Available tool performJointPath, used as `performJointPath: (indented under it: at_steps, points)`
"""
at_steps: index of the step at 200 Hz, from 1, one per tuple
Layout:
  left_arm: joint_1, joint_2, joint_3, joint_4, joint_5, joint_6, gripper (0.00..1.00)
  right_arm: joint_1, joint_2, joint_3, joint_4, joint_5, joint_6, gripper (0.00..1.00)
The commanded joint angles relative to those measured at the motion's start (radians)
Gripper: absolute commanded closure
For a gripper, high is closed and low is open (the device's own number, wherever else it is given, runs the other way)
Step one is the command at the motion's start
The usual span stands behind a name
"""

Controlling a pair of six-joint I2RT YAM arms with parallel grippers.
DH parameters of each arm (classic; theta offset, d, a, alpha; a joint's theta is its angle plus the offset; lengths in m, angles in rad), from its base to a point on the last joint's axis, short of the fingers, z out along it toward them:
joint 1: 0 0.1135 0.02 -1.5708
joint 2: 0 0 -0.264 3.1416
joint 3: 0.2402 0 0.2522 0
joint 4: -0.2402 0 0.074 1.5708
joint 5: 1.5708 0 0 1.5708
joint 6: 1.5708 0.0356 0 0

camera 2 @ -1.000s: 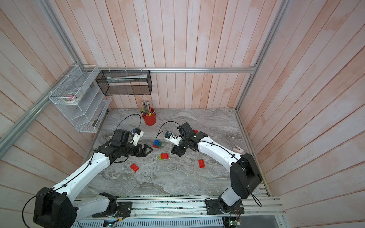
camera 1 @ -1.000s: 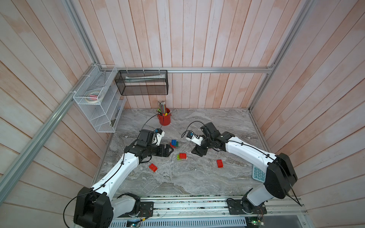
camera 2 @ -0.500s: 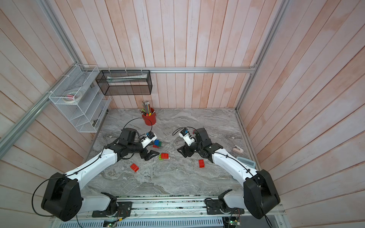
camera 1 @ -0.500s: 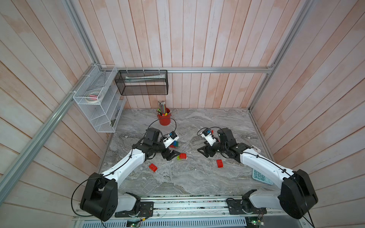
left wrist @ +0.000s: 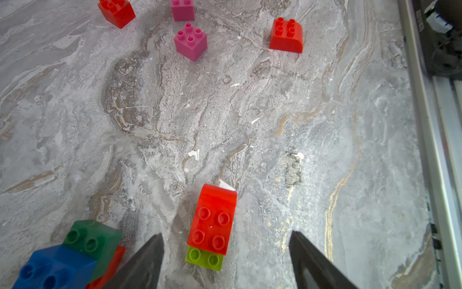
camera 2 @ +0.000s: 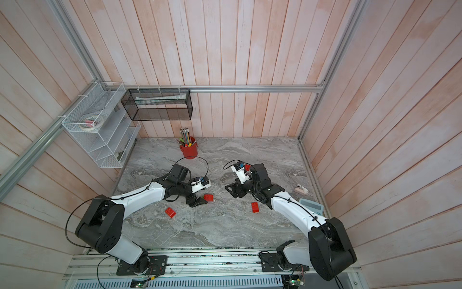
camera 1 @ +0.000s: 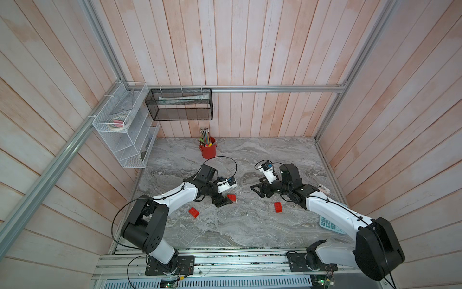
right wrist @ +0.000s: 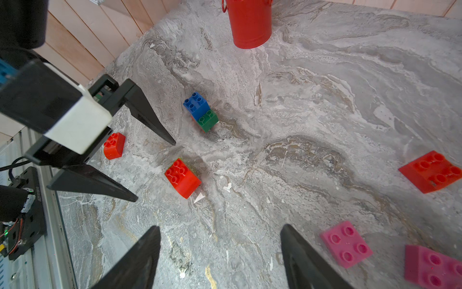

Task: Assemble the letter s with lego
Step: Pick up the lego brick from the center of the board.

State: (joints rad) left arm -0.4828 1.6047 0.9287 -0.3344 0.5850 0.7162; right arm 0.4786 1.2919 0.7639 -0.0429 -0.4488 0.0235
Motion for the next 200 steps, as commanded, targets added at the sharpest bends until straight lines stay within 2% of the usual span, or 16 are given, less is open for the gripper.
performJointPath:
  at_steps: [1,69,124,200]
  points:
    - [-0.014,0.042,0.033,-0.016,-0.04,0.037,0.21,-0.009,0.022,-0.008,0.01,-0.032,0.0,0.23]
    - [-0.023,0.112,0.059,-0.004,-0.077,0.042,0.28,-0.017,0.034,-0.009,-0.011,-0.045,-0.011,0.23]
    - [-0.034,0.163,0.084,-0.025,-0.095,0.063,0.37,-0.026,0.03,-0.006,-0.03,-0.049,-0.023,0.23]
    - [-0.037,0.174,0.07,-0.043,-0.144,0.096,0.46,-0.038,0.031,-0.009,-0.041,-0.065,-0.033,0.23]
